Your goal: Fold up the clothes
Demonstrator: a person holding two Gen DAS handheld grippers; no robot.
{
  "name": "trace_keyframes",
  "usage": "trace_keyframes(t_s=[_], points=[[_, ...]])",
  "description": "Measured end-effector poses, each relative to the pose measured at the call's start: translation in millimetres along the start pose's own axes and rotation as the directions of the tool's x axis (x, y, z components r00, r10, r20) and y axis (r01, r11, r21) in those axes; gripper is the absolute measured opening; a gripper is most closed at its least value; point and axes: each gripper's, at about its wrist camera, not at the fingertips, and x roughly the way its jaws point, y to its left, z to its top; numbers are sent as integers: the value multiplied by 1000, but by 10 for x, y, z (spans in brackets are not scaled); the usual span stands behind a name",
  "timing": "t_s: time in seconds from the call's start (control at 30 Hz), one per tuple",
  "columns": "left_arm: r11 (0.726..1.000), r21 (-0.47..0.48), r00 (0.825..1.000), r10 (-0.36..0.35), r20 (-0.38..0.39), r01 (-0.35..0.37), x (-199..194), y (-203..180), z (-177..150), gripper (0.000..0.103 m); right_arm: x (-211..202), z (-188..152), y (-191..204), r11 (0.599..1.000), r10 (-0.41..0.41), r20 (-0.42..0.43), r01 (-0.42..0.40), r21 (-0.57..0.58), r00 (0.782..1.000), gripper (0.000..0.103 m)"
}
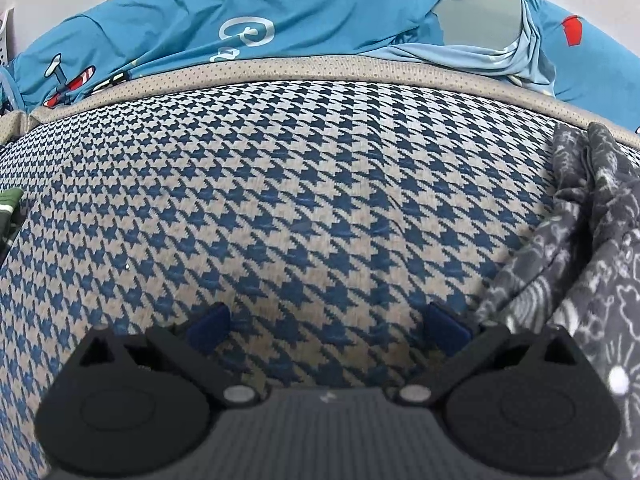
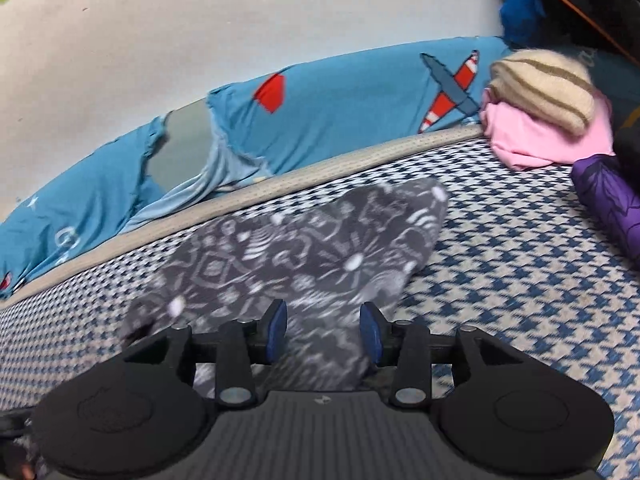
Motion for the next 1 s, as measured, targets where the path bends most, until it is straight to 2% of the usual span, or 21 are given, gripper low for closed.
trace_keyframes(t_s=[0.27,0.43,0.7,1.0], points=[[1000,15,1000,11,8,-11,15,-21,-13,103,-138,-184,251,995,95,-40,-97,-36,995,41],[1000,23,999,11,31,-12,20,-31,-36,103,-265,-331,457,984,144,-57,-149,-98,988,43],[1000,23,999,7,40,-8,9,-24,-47,103,-466,-629,773,951,250,-124,-268,-158,960,48],[1000,26,1000,-5,18,5,-75,-11,-65,103,-677,-971,994,924,302,-188,-336,-182,934,49]])
